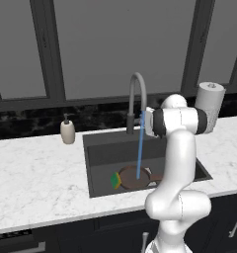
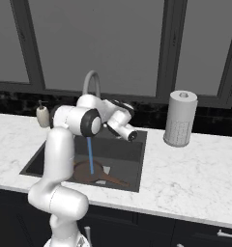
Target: Pick the pan and sponge and place them into the sink. Then turn on the water.
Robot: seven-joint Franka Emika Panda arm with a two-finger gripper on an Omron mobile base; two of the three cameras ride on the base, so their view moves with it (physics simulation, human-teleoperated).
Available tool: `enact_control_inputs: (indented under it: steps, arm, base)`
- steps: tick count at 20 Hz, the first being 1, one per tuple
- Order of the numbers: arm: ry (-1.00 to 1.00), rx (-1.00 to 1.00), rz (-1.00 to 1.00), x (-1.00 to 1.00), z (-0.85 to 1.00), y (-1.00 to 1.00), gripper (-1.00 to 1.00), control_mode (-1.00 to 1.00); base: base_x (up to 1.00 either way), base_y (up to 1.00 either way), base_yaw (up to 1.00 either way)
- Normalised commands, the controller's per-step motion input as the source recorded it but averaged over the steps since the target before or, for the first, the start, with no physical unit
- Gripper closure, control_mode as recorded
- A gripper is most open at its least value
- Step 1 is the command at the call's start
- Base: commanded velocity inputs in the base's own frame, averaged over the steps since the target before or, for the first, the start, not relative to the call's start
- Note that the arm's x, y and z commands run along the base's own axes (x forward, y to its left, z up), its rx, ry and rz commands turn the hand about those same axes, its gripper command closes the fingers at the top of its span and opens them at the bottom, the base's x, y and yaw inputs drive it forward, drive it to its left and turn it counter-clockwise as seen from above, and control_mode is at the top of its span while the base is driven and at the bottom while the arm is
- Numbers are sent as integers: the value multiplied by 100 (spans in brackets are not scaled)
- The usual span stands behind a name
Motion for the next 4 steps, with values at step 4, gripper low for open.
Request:
enact_control_inputs:
  steps: [4]
  arm:
    - [0,0,0,0,0,0,100,-100]
  base:
    - [0,0,0]
